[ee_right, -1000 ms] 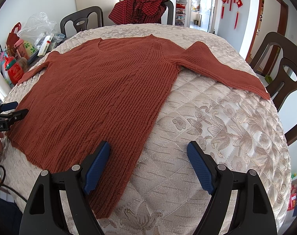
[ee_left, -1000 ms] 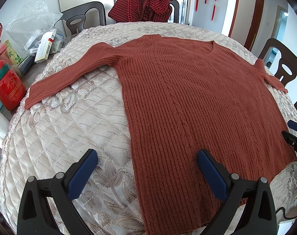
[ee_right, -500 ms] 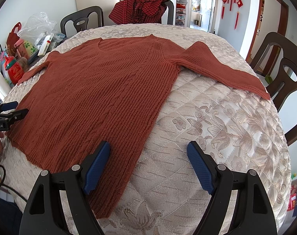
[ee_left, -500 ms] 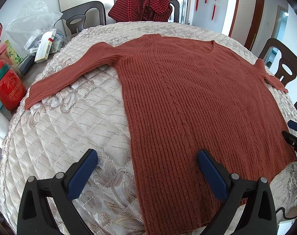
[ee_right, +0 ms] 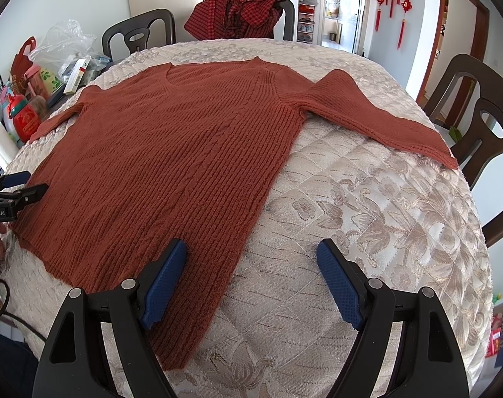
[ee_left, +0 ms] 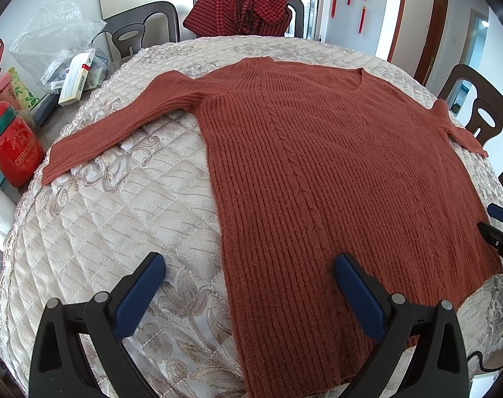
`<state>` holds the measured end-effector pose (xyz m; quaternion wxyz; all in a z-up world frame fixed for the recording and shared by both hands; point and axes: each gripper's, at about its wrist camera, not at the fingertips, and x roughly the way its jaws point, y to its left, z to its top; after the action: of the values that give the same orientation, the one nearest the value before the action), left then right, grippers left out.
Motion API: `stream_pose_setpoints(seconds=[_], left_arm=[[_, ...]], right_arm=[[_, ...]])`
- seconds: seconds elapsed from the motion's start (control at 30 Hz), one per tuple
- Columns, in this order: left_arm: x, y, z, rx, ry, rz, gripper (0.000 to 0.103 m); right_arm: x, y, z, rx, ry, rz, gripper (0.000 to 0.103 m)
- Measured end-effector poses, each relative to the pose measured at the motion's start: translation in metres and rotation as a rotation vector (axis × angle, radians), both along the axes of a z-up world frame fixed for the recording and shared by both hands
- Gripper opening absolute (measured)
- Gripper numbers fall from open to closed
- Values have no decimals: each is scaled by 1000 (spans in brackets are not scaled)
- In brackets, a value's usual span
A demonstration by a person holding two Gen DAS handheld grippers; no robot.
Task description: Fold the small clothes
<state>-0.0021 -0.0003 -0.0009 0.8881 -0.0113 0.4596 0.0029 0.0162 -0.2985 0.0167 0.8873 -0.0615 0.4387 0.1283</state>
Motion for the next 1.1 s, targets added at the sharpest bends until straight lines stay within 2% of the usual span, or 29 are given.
stream_pose_setpoints(seconds=[1.1], left_arm=[[-1, 2, -3, 0, -1, 2, 103]], right_arm=[[3, 0, -4, -2, 12, -3, 81]])
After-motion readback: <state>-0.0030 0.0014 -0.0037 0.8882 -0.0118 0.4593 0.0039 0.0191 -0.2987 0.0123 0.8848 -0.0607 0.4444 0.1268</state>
